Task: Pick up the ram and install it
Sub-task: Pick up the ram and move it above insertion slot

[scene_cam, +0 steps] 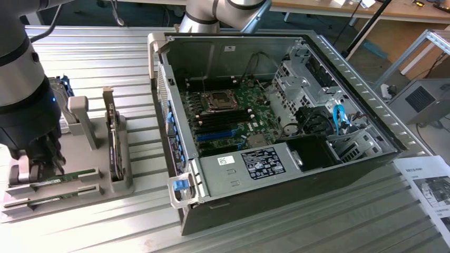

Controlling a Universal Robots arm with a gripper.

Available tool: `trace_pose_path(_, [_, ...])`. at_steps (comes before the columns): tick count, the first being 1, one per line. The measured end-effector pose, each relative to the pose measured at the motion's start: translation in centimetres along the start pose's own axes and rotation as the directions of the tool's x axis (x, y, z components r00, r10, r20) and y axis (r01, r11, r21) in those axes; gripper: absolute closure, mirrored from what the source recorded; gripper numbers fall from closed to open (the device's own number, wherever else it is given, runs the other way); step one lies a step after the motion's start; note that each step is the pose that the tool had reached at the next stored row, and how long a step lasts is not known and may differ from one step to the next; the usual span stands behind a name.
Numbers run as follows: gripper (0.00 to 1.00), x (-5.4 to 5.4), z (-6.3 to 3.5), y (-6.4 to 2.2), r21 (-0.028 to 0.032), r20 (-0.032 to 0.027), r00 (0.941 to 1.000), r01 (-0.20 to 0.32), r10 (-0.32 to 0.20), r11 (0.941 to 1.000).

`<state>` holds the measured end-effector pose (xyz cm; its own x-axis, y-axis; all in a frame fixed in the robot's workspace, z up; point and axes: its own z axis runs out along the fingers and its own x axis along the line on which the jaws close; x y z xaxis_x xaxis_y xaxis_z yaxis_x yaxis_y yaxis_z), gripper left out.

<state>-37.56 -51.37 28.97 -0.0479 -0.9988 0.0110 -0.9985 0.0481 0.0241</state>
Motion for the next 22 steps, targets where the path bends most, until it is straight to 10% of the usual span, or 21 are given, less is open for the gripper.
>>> trace_pose_path(22, [0.76, 0.1, 1.87, -0.05, 0.0000, -0.0008, 1.0000, 0.000, 0.000, 1.0000])
